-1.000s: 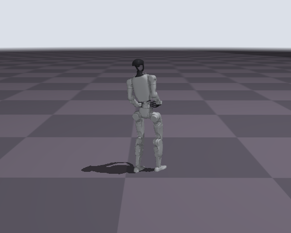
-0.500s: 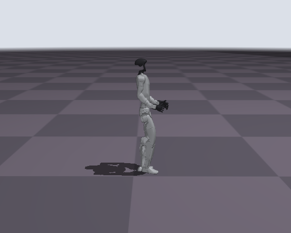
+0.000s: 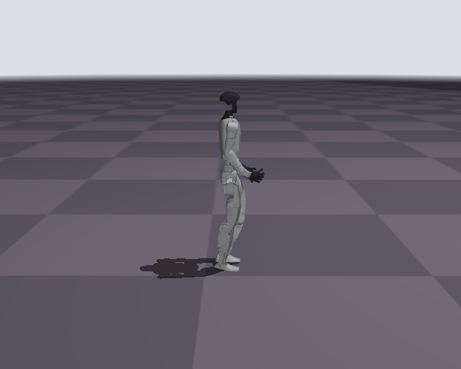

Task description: Walk run

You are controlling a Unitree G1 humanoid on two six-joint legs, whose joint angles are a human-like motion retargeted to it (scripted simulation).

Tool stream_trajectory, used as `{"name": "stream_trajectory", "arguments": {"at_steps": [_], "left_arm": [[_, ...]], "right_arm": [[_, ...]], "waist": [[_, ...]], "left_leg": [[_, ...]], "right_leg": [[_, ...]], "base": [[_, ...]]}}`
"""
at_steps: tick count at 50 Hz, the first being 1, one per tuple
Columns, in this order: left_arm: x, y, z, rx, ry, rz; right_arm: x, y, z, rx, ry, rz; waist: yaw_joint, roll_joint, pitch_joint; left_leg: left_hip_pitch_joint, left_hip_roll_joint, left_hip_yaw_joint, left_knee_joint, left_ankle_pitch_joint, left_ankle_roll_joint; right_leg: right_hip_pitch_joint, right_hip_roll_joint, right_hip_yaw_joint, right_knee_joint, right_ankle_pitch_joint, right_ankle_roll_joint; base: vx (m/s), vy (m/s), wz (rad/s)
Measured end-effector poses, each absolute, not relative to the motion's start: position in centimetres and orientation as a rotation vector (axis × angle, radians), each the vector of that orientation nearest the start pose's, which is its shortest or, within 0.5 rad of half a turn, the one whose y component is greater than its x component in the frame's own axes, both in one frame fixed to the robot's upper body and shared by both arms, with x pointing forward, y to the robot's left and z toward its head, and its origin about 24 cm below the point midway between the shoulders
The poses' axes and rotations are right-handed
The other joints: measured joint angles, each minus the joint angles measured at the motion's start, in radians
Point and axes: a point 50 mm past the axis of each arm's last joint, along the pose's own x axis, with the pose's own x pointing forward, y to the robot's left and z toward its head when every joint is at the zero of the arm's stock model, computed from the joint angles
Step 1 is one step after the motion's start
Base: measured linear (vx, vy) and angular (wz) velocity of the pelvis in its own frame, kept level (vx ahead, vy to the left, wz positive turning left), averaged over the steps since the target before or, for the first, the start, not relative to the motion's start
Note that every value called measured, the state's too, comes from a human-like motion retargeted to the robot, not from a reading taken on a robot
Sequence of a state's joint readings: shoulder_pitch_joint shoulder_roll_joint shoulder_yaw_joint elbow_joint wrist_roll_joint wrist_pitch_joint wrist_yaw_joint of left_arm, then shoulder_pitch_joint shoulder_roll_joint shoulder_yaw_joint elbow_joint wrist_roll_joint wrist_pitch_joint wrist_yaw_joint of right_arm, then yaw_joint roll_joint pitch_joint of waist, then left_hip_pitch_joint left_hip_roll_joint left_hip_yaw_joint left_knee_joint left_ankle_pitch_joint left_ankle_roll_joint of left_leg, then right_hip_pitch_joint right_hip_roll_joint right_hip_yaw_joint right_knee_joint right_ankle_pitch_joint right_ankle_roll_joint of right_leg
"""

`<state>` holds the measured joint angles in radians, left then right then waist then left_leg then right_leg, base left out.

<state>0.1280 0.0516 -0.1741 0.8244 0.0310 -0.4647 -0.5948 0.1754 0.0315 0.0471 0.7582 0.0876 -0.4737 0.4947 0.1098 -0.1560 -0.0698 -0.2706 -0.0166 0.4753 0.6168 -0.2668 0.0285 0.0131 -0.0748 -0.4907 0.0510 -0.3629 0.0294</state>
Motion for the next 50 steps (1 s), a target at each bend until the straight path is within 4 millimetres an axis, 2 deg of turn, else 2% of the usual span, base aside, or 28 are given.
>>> {"name": "stream_trajectory", "arguments": {"at_steps": [3, 8, 10, 12, 13, 15, 17, 18, 20, 21, 23, 25, 27, 28, 30, 32, 33, 35, 37, 38, 40, 42, 43, 45, 47, 50], "left_arm": [[12.1, 12.7, -11.6, -0.117, 0.572, -0.683], [11.8, 17.9, -9.7, 0.016, 0.513, -0.576], [11.5, 19.1, -9.2, 0.049, 0.503, -0.543], [11.2, 19.6, -9.1, 0.073, 0.509, -0.526], [11.1, 19.7, -9.2, 0.081, 0.516, -0.522], [10.9, 19.3, -9.7, 0.087, 0.536, -0.519], [11.0, 18.1, -10.8, 0.045, 0.559, -0.472], [11.2, 17.3, -11.4, 0.004, 0.572, -0.428], [12.8, 14.8, -11.9, -0.138, 0.564, -0.370], [14.8, 13.6, -11.2, -0.204, 0.518, -0.388], [19.3, 11.6, -8.7, -0.269, 0.413, -0.483], [24.1, 10.1, -4.5, -0.233, 0.280, -0.646], [27.3, 9.6, 0.0, -0.137, 0.135, -0.782], [28.2, 9.2, 2.3, -0.085, 0.054, -0.836], [28.9, 9.3, 5.5, 0.008, -0.082, -0.874], [28.2, 10.4, 6.4, 0.075, -0.146, -0.845], [27.6, 11.0, 6.1, 0.104, -0.155, -0.822], [25.9, 12.2, 4.8, 0.165, -0.138, -0.780], [24.3, 13.3, 2.7, 0.227, -0.070, -0.739], [23.4, 14.0, 1.3, 0.256, -0.023, -0.708], [20.6, 15.4, -2.5, 0.270, 0.125, -0.664], [16.9, 16.0, -6.0, 0.227, 0.272, -0.682], [15.2, 16.2, -7.0, 0.194, 0.319, -0.700], [12.5, 17.7, -7.8, 0.155, 0.352, -0.654], [9.7, 20.3, -7.4, 0.203, 0.316, -0.516], [6.2, 22.3, -7.4, 0.255, 0.312, -0.307]], "right_arm": [[17.1, -11.8, -9.0, 0.208, 0.350, 0.511], [22.1, -11.9, -5.3, 0.103, 0.201, 0.660], [22.9, -11.8, -4.2, 0.080, 0.150, 0.672], [22.5, -12.0, -4.4, 0.087, 0.156, 0.644], [21.9, -12.2, -4.9, 0.098, 0.181, 0.618], [20.2, -12.5, -6.8, 0.129, 0.267, 0.551], [17.2, -12.2, -9.4, 0.129, 0.392, 0.480], [15.6, -11.9, -10.7, 0.111, 0.457, 0.443], [12.5, -12.0, -13.0, 0.079, 0.592, 0.309], [11.3, -12.5, -13.8, 0.093, 0.648, 0.222], [8.7, -13.7, -15.0, 0.157, 0.742, 0.073], [5.6, -15.6, -15.5, 0.238, 0.808, -0.061], [2.6, -17.7, -15.4, 0.257, 0.835, -0.166], [1.5, -18.7, -15.2, 0.255, 0.835, -0.201], [-0.5, -20.0, -14.7, 0.229, 0.842, -0.225], [-1.2, -20.9, -14.0, 0.187, 0.809, -0.204], [-0.8, -21.2, -13.6, 0.163, 0.769, -0.191], [1.5, -21.7, -12.5, 0.109, 0.634, -0.167], [5.9, -20.6, -11.5, 0.074, 0.474, -0.064], [8.6, -19.2, -11.0, 0.073, 0.413, 0.028], [12.8, -15.8, -10.6, 0.098, 0.364, 0.196], [16.3, -13.6, -9.3, 0.135, 0.282, 0.317], [18.3, -12.5, -8.0, 0.136, 0.211, 0.387], [21.0, -11.1, -5.2, 0.067, 0.100, 0.539], [22.2, -10.0, -3.4, -0.037, 0.078, 0.669], [22.5, -9.8, -2.2, -0.102, 0.057, 0.712]], "waist": [[0.043, 0.003, 0.004], [0.070, 0.037, 0.009], [0.084, 0.037, 0.009], [0.107, 0.035, 0.003], [0.107, 0.027, -0.006], [0.123, 0.024, -0.018], [0.110, 0.043, -0.028], [0.080, 0.068, -0.035], [-0.005, 0.125, -0.027], [-0.034, 0.136, -0.018], [-0.075, 0.138, -0.013], [-0.109, 0.111, -0.034], [-0.153, 0.086, -0.074], [-0.176, 0.078, -0.098], [-0.235, 0.090, -0.126], [-0.296, 0.110, -0.133], [-0.324, 0.113, -0.133], [-0.335, 0.088, -0.128], [-0.313, 0.045, -0.098], [-0.307, 0.023, -0.082], [-0.300, 0.000, -0.095], [-0.173, -0.036, -0.093], [-0.110, -0.045, -0.089], [0.011, -0.049, -0.087], [0.121, -0.045, -0.084], [0.204, -0.033, -0.056]], "left_leg": [[-0.069, 0.002, 0.021, -0.035, -0.012, 0.011], [-0.195, -0.023, -0.076, -0.080, -0.056, 0.010], [-0.229, -0.065, -0.154, -0.087, -0.078, -0.008], [-0.220, -0.100, -0.186, -0.113, -0.046, 0.038], [-0.191, -0.112, -0.176, -0.131, -0.081, 0.085], [-0.116, -0.128, -0.175, -0.193, -0.106, 0.118], [-0.037, -0.093, -0.198, -0.256, -0.094, 0.077], [0.014, -0.048, -0.188, -0.289, -0.099, 0.063], [0.105, 0.004, -0.243, -0.342, -0.114, 0.066], [0.119, 0.015, -0.272, -0.336, -0.127, 0.069], [0.126, 0.018, -0.289, -0.316, -0.149, 0.078], [0.111, -0.017, -0.288, -0.296, -0.170, 0.089], [0.127, -0.063, -0.302, -0.325, -0.171, 0.092], [0.131, -0.083, -0.317, -0.348, -0.153, 0.084], [0.179, -0.090, -0.336, -0.389, -0.069, 0.055], [0.251, -0.075, -0.312, -0.415, 0.098, 0.021], [0.283, -0.069, -0.273, -0.410, 0.203, 0.014], [0.322, -0.076, -0.138, -0.342, 0.411, 0.035], [0.296, -0.068, -0.003, -0.125, 0.523, 0.094], [0.264, -0.058, 0.048, 0.011, 0.517, 0.120], [0.197, -0.025, 0.112, 0.237, 0.384, 0.167], [0.049, -0.018, 0.101, 0.388, 0.308, 0.154], [-0.037, -0.040, 0.057, 0.405, 0.283, 0.129], [-0.175, -0.036, 0.048, 0.365, 0.219, 0.114], [-0.255, 0.007, 0.076, 0.209, 0.151, 0.090], [-0.289, -0.045, -0.038, -0.145, 0.088, 0.046]], "right_leg": [[-0.002, 0.001, 0.013, 0.005, -0.019, -0.005], [0.020, 0.021, -0.018, -0.011, -0.020, 0.018], [0.041, 0.019, -0.054, -0.016, 0.000, 0.054], [0.067, 0.016, -0.073, -0.004, 0.041, 0.101], [0.073, 0.004, -0.084, 0.012, 0.078, 0.129], [0.087, -0.003, -0.062, 0.066, 0.195, 0.176], [0.073, 0.001, -0.017, 0.183, 0.365, 0.152], [0.047, 0.005, -0.011, 0.279, 0.436, 0.130], [-0.043, 0.014, -0.009, 0.556, 0.490, 0.092], [-0.101, -0.003, -0.004, 0.701, 0.444, 0.079], [-0.251, -0.031, 0.033, 0.963, 0.354, 0.055], [-0.435, -0.085, 0.057, 1.169, 0.260, 0.010], [-0.593, -0.157, 0.036, 1.237, 0.154, -0.036], [-0.670, -0.192, 0.021, 1.228, 0.096, -0.058], [-0.761, -0.210, -0.015, 1.101, 0.021, -0.082], [-0.777, -0.164, 0.000, 0.858, -0.015, -0.053], [-0.765, -0.133, 0.039, 0.732, -0.029, -0.027], [-0.699, -0.122, 0.090, 0.543, -0.038, -0.012], [-0.609, -0.144, 0.114, 0.527, -0.114, -0.045], [-0.562, -0.198, 0.075, 0.548, -0.138, -0.041], [-0.518, -0.194, 0.148, 0.593, -0.215, -0.018], [-0.435, -0.215, 0.159, 0.545, -0.230, 0.011], [-0.389, -0.199, 0.161, 0.492, -0.215, 0.026], [-0.262, -0.137, 0.144, 0.325, -0.105, 0.045], [-0.137, -0.085, 0.109, 0.186, 0.129, 0.085], [0.016, -0.012, 0.115, 0.084, 0.535, 0.143]], "base": [[0.28, -0.07, -0.20], [0.45, -0.05, -0.04], [0.63, -0.08, 0.05], [0.70, -0.06, 0.05], [0.81, -0.04, 0.21], [1.09, -0.01, -0.03], [1.02, -0.07, -0.46], [0.91, -0.15, -0.13], [0.93, -0.20, 0.38], [0.68, -0.26, 0.39], [0.52, -0.29, 0.18], [0.84, -0.29, 0.27], [1.49, -0.39, 0.58], [1.08, -0.30, 0.85], [0.83, -0.25, 0.95], [1.23, -0.33, 0.86], [1.18, -0.24, 0.56], [1.42, -0.30, -0.09], [1.29, -0.31, -0.80], [1.44, -0.32, -0.62], [1.88, -0.29, -0.12], [1.39, -0.10, -0.50], [1.37, -0.12, -0.68], [1.65, -0.11, -0.93], [1.82, -0.08, -1.01], [1.51, -0.18, -0.25]]}}
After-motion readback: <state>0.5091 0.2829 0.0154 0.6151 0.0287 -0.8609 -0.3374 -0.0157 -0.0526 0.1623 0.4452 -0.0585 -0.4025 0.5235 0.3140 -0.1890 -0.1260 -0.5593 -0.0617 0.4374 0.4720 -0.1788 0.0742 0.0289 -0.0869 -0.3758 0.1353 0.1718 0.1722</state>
